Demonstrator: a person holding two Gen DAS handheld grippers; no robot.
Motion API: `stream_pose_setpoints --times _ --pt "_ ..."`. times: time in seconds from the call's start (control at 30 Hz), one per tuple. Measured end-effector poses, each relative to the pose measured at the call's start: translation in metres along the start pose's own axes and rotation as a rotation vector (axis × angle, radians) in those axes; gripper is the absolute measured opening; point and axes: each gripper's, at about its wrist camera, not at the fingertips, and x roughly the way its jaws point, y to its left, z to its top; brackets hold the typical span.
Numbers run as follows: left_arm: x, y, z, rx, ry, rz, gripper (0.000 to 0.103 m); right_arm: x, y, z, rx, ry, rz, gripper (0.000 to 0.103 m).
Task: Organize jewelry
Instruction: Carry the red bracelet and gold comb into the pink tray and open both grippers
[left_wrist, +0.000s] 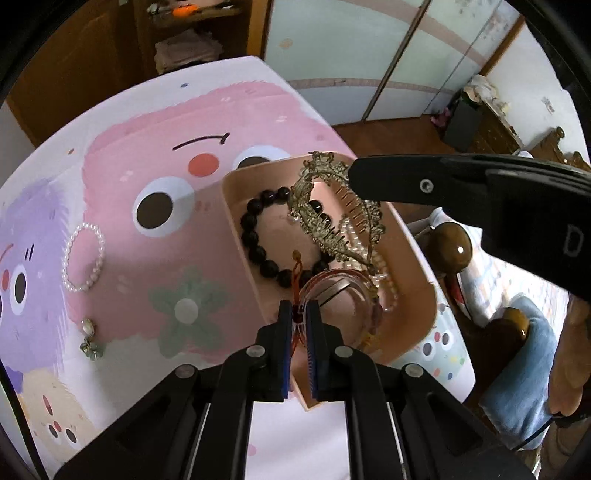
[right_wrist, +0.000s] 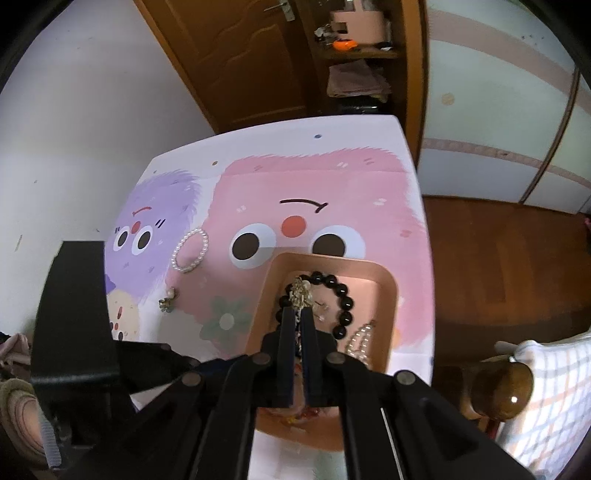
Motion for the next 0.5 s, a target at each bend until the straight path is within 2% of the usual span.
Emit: stream_pose_setpoints --times 0.1,0.23,0.4,0.5 --pt "0.005 0.003 -0.003 -0.006 0.005 -0.01 0.005 0.014 -0.003 0.002 0.017 0.015 0.039 0.003" --pt "0.01 0.002 -0.006 -0.02 0.009 -0.031 0.005 0.031 -0.011 0.004 0.052 0.052 0.047 0.003" --pt "0.013 0.002 -0.005 -0.019 0.005 -0.044 0.005 0.043 -0.027 0.003 0.1 0.082 -0.018 0.003" --pt "0.009 0.003 -0.003 -0.021 -0.002 -0.049 0.007 0.048 -0.031 0.001 0.095 0.105 -0.086 0.005"
